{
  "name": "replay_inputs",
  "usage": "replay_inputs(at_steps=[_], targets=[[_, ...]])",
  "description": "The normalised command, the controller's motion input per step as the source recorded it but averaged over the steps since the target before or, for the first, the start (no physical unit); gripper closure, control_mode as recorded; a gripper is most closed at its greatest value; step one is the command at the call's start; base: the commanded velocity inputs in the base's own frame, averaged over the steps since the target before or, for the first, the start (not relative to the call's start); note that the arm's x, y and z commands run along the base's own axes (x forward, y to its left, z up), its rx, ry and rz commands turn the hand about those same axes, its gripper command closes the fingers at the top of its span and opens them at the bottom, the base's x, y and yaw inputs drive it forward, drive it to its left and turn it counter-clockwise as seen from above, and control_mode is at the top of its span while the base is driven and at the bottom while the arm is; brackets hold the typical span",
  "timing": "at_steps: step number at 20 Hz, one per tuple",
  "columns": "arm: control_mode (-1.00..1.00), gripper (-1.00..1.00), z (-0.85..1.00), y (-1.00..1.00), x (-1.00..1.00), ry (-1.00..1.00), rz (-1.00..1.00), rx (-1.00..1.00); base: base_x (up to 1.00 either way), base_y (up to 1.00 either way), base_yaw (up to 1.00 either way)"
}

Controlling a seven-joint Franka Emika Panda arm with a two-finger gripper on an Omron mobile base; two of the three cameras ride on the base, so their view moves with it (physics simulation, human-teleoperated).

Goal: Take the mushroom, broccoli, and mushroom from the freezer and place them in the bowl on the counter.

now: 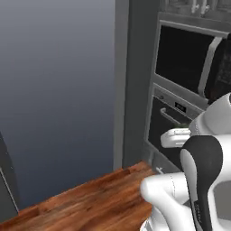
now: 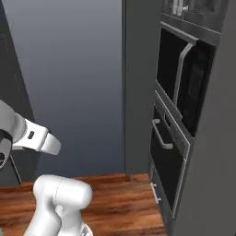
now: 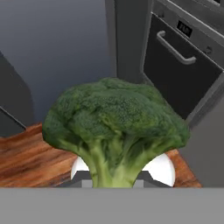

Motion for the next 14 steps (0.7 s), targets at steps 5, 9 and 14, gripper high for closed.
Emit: replay_inputs(at_steps=[5, 9, 14], targets=[[1.0, 1.0, 0.0, 0.0, 0.0, 0.0, 0.0, 0.0, 0.0, 0.0, 1.0], [1.0, 1.0, 0.0, 0.0, 0.0, 0.0, 0.0, 0.0, 0.0, 0.0, 1.0], [1.0, 1.0, 0.0, 0.0, 0.0, 0.0, 0.0, 0.0, 0.0, 0.0, 1.0]])
